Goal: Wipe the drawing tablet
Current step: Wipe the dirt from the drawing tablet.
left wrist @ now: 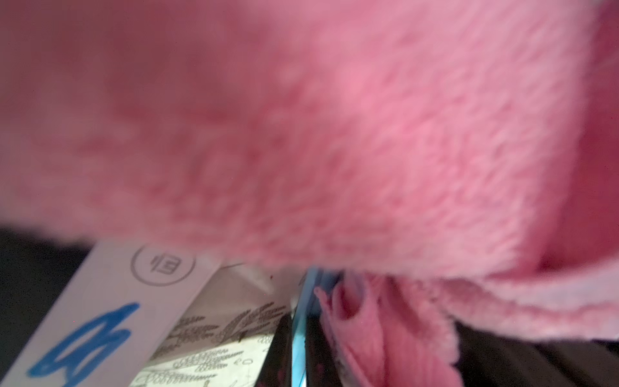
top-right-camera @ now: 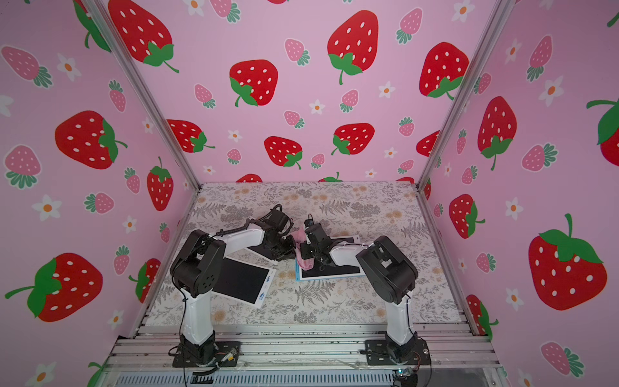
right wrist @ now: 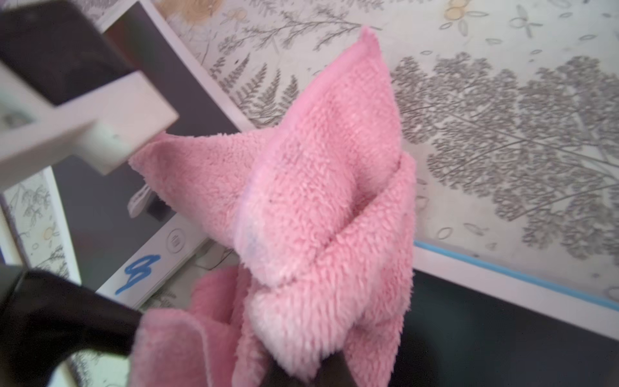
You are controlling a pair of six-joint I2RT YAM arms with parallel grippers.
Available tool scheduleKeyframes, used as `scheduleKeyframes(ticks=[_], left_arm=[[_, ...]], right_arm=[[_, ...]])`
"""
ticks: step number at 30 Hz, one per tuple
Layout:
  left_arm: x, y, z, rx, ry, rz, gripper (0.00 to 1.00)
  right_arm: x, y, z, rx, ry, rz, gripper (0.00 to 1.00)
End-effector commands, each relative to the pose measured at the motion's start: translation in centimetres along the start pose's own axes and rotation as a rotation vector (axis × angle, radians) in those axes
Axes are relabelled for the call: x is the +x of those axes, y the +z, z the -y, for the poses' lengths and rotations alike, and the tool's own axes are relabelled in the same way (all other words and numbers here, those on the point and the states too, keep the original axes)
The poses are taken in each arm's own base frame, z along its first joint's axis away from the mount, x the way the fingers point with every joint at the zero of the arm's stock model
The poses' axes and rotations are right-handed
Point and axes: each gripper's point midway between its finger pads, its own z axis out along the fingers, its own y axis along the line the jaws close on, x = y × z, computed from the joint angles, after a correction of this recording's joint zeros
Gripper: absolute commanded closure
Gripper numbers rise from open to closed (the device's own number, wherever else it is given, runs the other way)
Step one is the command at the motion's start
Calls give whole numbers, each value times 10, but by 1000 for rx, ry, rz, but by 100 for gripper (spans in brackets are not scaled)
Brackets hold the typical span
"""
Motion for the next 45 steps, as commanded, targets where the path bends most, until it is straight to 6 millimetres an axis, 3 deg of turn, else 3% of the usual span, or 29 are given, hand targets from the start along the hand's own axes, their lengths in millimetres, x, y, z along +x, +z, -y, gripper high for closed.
scheduleKeyframes(ticks=[1, 5, 8, 10, 17, 19, 23, 25, 27, 33, 35, 38, 43, 45], left_arm=[[44, 41, -95, -313, -132, -130, 88], [46, 40, -98, -317, -143, -125, 88], [48, 40, -99, -317, -146, -128, 88], [48, 39, -99, -316, -147, -127, 88], [48, 38, -98, -313, -146, -127, 88], [47, 38, -98, -313, -147, -127, 88], [48, 40, -98, -312, -154, -131, 89], [47, 41, -98, -313, -156, -130, 88], [48, 42, -98, -314, -159, -131, 89], [46, 41, -99, -319, -160, -126, 89], [46, 41, -99, -323, -158, -124, 89], [43, 40, -97, -324, -158, -115, 89], [39, 39, -93, -321, -150, -111, 89], [38, 39, -92, -322, -149, -111, 89]], right_arm=[[8, 1, 12, -9, 22, -32, 100], [7, 5, -27, -89, -50, -39, 100], [6, 9, -41, -98, -54, -34, 100], [5, 11, -33, -62, -36, -25, 100], [4, 2, 23, 12, 63, -14, 100], [2, -1, 13, -32, 41, -12, 100], [5, 0, -45, -130, -69, -27, 100], [7, 3, -57, -146, -72, -34, 100], [5, 5, -48, -118, -38, -28, 100], [12, 0, 17, -38, 75, -58, 100], [18, -9, 23, -38, 48, -70, 100], [32, -21, 9, -86, 13, -98, 100], [52, -36, -52, -170, -63, -109, 100], [58, -37, -56, -160, -52, -113, 100]])
